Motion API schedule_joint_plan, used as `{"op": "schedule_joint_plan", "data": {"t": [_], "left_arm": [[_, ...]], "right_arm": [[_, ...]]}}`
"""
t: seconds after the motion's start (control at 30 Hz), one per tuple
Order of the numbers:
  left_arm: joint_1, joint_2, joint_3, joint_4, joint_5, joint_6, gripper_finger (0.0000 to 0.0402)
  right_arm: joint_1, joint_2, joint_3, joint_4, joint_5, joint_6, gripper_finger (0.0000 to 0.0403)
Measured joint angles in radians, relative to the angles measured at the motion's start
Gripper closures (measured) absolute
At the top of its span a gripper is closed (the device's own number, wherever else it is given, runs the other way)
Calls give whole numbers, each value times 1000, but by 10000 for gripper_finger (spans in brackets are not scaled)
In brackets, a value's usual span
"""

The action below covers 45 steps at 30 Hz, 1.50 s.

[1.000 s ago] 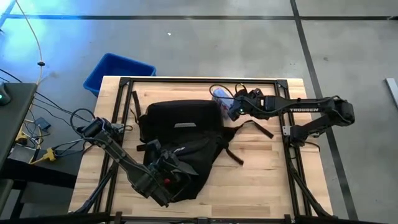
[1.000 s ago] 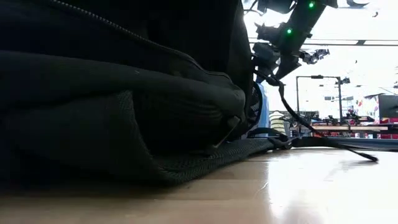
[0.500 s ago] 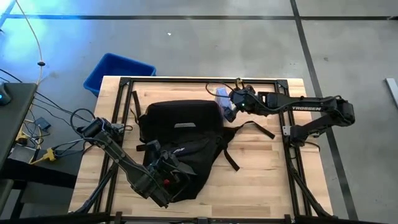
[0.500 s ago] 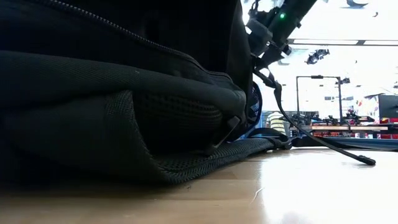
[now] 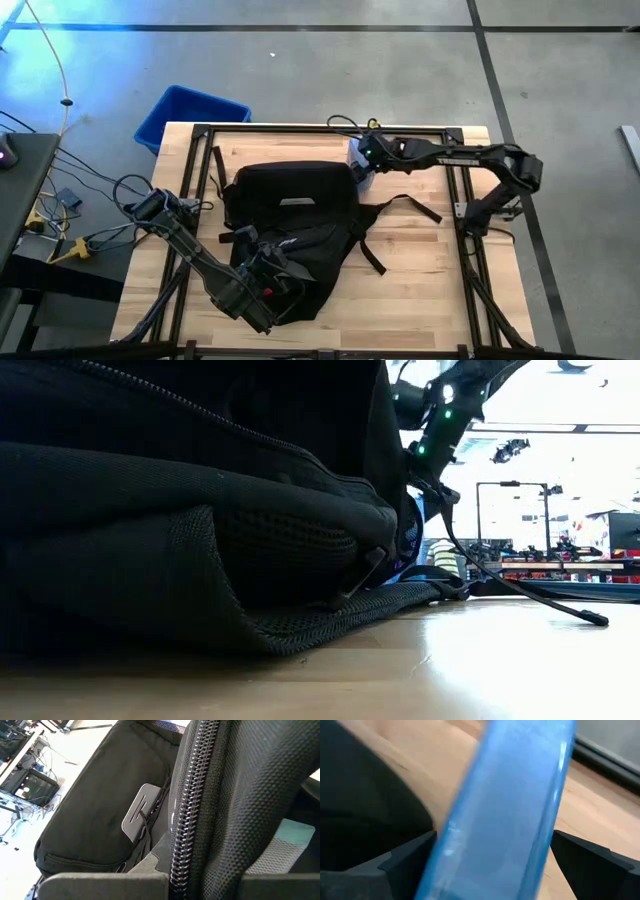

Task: Unpack backpack
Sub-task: Remove the medkit from the backpack

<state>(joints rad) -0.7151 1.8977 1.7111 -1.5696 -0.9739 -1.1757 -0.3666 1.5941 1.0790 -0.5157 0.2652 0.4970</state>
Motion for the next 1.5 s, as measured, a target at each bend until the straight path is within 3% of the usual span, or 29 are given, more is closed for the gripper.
{"op": "schedule_joint_plan", "data": {"t": [0.1,0.17,0.37,0.6,0.7,0.83,0.97,1.2,1.27,1.5], "left_arm": [[0,0,0,0,1,0,401],[-3,0,0,-1,1,0,401],[-19,0,0,-2,0,-3,401],[-57,0,0,-2,0,-42,401],[-82,-3,0,-2,0,-60,401],[-100,-13,0,-2,-1,-70,401],[-100,-23,0,-2,-16,-77,401],[-82,-38,0,-2,-38,-70,401],[-82,-38,0,-2,-39,-64,402],[-86,-38,0,-2,-39,-69,402]], "right_arm": [[-20,20,0,-44,12,23,49],[-28,20,2,-74,11,19,81],[-40,-36,0,-190,13,-7,271],[-63,-136,-95,-143,32,40,271],[-103,-200,-240,113,-41,115,271],[-134,-227,-468,609,-135,295,271],[-139,-131,-590,1016,-178,429,271],[-120,89,-498,1148,-192,480,270],[-112,139,-460,1172,-190,477,237],[-104,192,-353,1092,-227,374,62]]}}
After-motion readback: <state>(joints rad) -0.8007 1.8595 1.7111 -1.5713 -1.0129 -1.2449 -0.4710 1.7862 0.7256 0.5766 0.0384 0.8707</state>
